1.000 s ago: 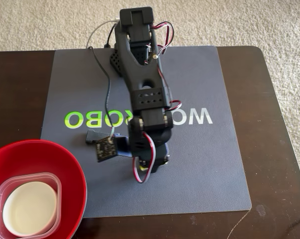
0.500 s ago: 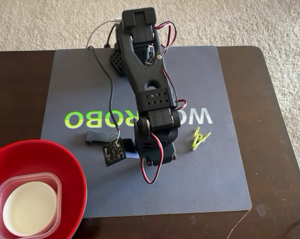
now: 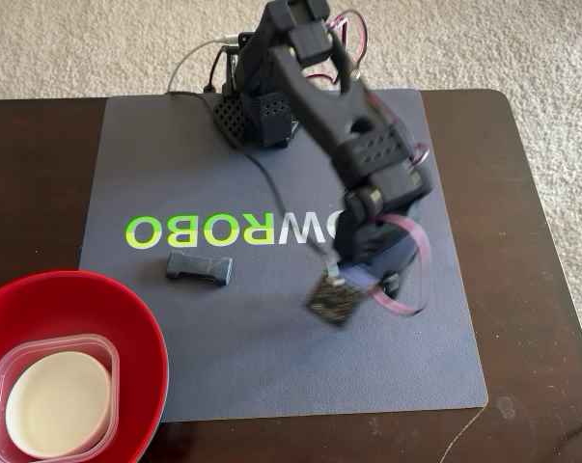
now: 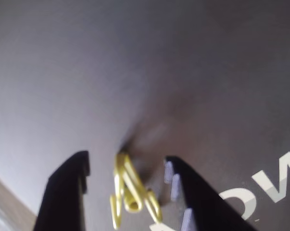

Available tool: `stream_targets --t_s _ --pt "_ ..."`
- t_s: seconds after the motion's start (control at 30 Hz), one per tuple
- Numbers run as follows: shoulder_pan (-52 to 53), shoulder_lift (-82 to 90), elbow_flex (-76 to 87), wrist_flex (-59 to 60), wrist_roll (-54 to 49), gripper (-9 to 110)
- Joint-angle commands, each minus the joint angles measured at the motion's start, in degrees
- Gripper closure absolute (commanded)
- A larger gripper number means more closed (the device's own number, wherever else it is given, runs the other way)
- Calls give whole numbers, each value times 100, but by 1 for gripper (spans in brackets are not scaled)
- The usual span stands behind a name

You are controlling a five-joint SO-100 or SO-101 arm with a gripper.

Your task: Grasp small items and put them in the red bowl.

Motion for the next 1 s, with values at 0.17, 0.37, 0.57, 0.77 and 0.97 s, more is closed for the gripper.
stream_targets --t_s 0.17,0.37,0.57,0.77,0.97 --pt "-360 545 387 105 896 78" --pt "-580 958 1600 -360 1072 78" --pt "-817 993 1951 -615 905 82" --pt "-809 773 1916 -677 853 97" --pt "-747 668 1854 -809 694 101"
